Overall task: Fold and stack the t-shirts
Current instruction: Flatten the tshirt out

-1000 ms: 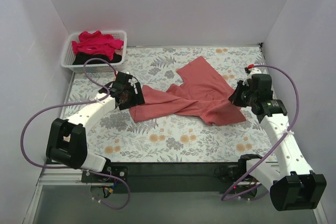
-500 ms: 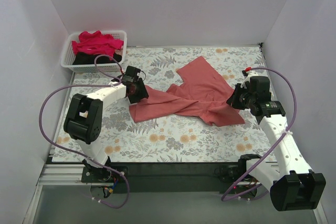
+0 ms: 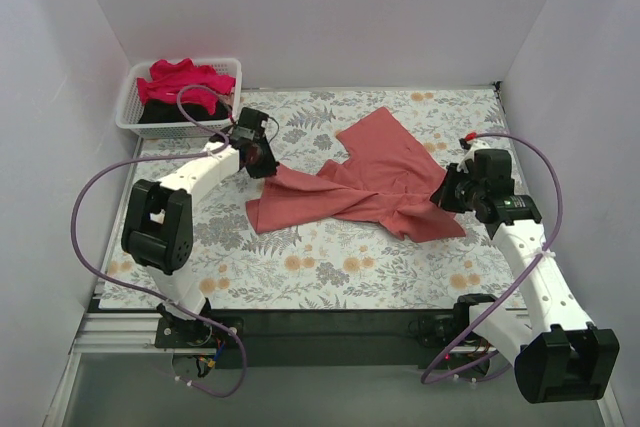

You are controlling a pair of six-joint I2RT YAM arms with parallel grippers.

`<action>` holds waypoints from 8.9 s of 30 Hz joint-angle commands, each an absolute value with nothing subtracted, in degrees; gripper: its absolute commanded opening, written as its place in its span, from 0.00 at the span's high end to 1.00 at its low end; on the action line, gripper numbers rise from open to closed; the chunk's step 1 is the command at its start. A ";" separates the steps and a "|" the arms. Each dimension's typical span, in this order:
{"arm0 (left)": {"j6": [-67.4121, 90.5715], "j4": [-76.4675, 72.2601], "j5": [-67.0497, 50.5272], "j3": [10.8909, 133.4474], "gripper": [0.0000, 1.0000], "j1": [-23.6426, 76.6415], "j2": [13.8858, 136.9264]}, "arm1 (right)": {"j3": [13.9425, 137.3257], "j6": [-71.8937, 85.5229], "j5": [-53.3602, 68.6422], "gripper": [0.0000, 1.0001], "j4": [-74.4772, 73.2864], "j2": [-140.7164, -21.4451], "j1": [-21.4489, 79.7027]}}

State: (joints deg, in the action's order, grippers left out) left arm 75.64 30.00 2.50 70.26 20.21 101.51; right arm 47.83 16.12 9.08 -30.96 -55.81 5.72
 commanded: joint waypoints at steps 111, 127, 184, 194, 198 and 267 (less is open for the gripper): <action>81.48 31.73 12.56 41.74 0.28 20.21 68.28 | 101.24 0.18 -6.50 0.21 -14.50 -127.69 12.75; 74.01 26.81 6.42 44.91 0.36 15.21 83.14 | 105.30 0.18 -2.46 0.21 -16.70 -133.51 11.95; 72.41 21.96 -8.17 68.10 1.00 0.88 64.74 | 63.78 11.23 4.74 0.99 2.64 -65.25 6.42; 86.65 37.25 -15.64 34.64 0.76 0.88 36.76 | 29.98 28.11 10.63 0.54 -26.94 -28.41 7.82; 86.40 42.27 -14.51 33.92 0.47 0.88 31.99 | 29.35 28.13 14.07 0.24 -33.90 -23.65 7.73; 67.15 25.58 -2.72 41.48 0.38 7.91 73.83 | 51.78 14.85 3.60 0.94 -32.34 -82.63 32.78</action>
